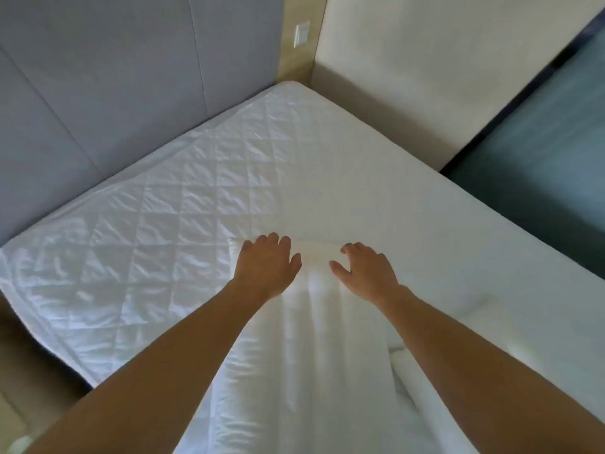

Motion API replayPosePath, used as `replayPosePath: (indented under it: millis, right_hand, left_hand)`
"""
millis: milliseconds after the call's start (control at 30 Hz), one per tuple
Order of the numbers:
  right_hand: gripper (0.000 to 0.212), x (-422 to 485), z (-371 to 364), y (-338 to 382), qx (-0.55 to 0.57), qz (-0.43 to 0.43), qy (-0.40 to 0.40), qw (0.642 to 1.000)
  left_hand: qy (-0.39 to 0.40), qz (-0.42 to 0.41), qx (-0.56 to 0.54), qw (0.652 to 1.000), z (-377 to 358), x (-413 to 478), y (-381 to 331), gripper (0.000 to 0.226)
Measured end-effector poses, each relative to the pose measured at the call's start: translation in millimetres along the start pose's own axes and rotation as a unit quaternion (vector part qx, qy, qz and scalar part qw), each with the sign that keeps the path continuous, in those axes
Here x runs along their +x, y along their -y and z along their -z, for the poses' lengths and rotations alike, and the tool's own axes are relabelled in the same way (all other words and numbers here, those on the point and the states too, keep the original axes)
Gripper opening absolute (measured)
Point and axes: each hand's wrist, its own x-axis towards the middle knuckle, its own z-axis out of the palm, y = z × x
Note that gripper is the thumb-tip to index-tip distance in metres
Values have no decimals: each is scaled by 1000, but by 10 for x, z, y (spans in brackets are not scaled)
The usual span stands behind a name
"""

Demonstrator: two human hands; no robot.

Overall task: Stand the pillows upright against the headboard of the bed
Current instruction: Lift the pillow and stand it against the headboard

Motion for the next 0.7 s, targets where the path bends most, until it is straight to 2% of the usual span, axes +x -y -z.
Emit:
replayPosePath:
  millis: [133, 333, 500, 700]
  right_hand:
    - [67, 561, -274, -138, 14, -42, 22, 999]
    - [81, 1088, -793, -322, 6, -37, 66, 997]
    - [88, 1270, -987, -392, 25, -17, 57, 998]
    - [92, 1358, -990, -442, 32, -11, 63, 997]
  left_hand:
    - [33, -15, 5, 999, -512, 481, 189, 62]
    - [61, -14, -19, 998, -1175, 862, 348, 71]
    - [78, -16, -30, 996, -1348, 1066, 437, 81]
    - [110, -12, -47, 993, -1326, 1204, 441, 79]
